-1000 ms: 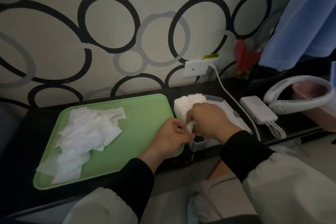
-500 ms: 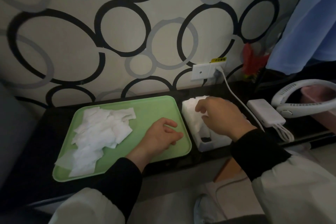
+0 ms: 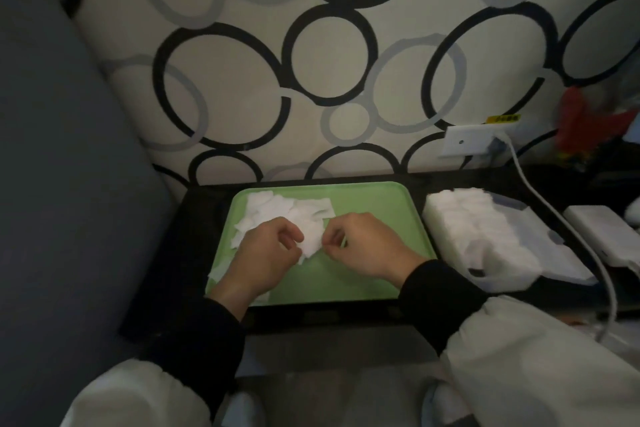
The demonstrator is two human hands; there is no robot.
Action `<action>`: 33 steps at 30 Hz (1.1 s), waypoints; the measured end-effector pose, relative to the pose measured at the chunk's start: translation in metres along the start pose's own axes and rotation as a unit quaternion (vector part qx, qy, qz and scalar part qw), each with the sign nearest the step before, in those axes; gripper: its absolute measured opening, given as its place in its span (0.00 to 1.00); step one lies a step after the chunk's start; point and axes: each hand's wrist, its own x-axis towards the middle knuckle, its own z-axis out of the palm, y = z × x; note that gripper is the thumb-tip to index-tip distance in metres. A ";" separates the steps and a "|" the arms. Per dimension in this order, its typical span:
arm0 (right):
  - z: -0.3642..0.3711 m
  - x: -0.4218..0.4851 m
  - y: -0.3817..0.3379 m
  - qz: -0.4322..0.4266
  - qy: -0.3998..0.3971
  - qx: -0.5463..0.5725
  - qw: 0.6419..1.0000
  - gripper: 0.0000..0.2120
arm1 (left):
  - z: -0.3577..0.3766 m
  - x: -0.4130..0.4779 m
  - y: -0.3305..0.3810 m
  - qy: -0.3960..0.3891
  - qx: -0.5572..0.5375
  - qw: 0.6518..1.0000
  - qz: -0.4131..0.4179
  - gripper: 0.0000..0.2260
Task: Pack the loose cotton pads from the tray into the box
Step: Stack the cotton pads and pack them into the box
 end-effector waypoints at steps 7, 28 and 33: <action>0.034 0.029 -0.025 0.038 0.015 0.074 0.996 0.11 | -0.034 0.000 -0.043 0.024 0.079 0.996 -0.036 0.14; 0.014 0.041 -0.018 0.116 -0.041 0.389 0.913 0.19 | -0.042 0.003 -0.053 0.020 -0.054 0.998 -0.034 0.15; 0.008 0.035 -0.015 0.066 -0.052 0.461 0.884 0.20 | -0.035 -0.003 -0.031 -0.046 -0.174 0.984 0.011 0.23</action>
